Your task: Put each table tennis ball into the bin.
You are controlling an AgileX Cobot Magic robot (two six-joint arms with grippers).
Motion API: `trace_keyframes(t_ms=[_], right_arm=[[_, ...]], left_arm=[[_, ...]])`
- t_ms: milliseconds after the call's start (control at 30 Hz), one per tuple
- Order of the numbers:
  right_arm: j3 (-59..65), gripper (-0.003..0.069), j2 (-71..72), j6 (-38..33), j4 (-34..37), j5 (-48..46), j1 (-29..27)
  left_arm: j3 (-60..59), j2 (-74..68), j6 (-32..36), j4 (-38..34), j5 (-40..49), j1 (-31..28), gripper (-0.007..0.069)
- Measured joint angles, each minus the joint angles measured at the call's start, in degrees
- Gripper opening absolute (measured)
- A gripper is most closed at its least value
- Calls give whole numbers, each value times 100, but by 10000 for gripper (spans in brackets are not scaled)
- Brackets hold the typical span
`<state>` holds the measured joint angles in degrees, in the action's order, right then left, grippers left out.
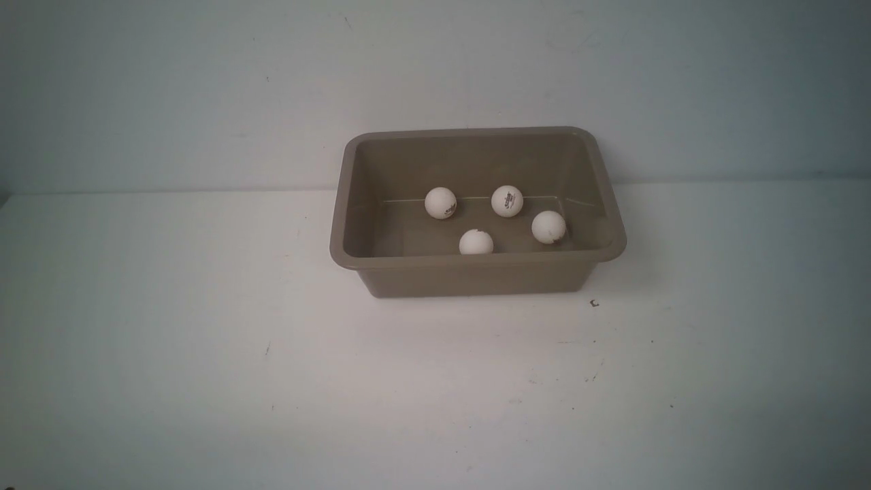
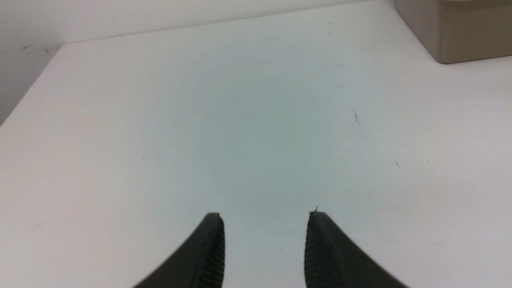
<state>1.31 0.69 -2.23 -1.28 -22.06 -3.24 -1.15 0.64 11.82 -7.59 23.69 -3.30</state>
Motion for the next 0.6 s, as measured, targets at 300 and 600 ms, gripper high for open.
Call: trace_keyframes(t_ms=[300, 600], right_arm=[[0, 495, 0, 0, 0, 0, 0], [-1, 495, 0, -459, 72, -5, 0]], left_arm=[[0, 0, 0, 0, 0, 0, 258], [0, 0, 0, 0, 0, 0, 258]])
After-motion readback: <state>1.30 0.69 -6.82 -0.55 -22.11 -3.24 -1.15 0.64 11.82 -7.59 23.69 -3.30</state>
